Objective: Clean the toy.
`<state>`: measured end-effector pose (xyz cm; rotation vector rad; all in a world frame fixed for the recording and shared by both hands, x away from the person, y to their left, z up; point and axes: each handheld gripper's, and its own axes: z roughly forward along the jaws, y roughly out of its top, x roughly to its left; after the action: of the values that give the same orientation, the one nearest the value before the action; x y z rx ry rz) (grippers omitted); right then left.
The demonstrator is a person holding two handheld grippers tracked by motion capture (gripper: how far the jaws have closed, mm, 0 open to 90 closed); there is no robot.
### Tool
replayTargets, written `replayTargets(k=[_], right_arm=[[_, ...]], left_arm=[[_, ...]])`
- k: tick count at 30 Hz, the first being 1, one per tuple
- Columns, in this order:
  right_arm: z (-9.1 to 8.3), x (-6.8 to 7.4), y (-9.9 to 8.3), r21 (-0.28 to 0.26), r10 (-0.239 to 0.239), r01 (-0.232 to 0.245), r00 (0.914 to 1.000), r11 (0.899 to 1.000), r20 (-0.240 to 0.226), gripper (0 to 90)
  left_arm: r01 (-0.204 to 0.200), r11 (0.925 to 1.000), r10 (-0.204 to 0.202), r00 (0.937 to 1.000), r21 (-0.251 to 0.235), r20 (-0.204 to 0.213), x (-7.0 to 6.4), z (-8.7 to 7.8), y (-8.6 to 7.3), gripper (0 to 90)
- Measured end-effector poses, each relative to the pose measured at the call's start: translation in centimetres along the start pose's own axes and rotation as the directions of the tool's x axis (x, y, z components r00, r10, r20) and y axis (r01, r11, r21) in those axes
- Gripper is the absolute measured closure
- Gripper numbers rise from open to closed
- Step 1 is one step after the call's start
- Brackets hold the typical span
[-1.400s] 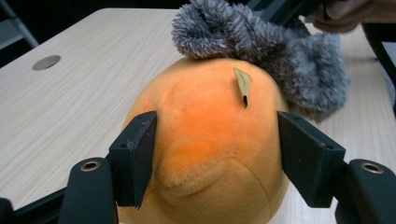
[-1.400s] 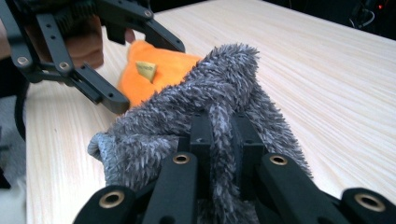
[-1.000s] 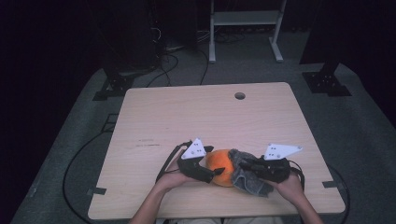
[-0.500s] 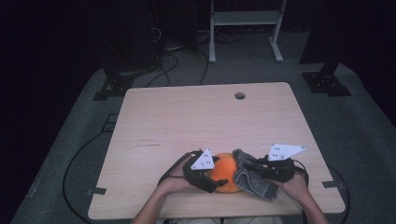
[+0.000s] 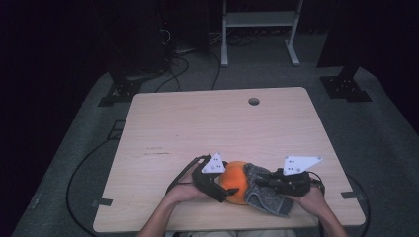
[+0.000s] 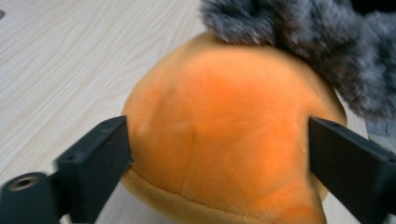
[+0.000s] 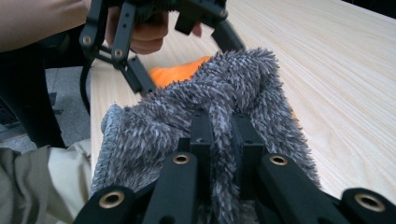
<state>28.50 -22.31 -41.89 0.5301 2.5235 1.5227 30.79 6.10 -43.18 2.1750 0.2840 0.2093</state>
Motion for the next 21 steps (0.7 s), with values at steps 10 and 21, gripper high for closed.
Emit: replayTargets(k=[10, 21], right_arm=[[-1.2, -2.6, -1.4, -0.016, 0.126, -0.125, 0.9896, 0.992, 0.068, 80.7], [0.1, -1.5, -0.2, -0.032, 0.057, -0.059, 0.9972, 0.998, -0.047, 80.7]], left_arm=[[-0.117, 0.993, 0.117, 0.9929, 0.019, 0.022, -1.1, 0.2, -0.2, 22.6], [-0.025, 0.9993, 0.024, 0.9995, 0.026, 0.021, -0.3, 0.0, -0.1, 10.7]])
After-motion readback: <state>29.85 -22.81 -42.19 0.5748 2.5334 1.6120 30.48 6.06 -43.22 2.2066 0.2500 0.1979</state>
